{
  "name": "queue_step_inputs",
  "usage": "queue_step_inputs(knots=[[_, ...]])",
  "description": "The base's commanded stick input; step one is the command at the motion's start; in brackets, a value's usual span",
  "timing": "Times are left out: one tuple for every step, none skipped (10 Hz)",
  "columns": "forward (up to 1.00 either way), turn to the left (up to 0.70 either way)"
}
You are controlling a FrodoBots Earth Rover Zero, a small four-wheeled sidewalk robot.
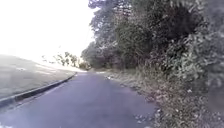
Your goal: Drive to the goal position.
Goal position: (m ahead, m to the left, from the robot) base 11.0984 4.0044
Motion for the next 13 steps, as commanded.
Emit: queue_step_inputs(knots=[[0.45, 0.0], [0.45, 0.0], [0.45, 0.0], [0.45, 0.0], [0.45, 0.0], [0.45, 0.0], [0.45, 0.0], [0.45, 0.0], [0.45, 0.0], [0.45, 0.0], [0.45, 0.0], [0.45, 0.0], [0.45, 0.0]])
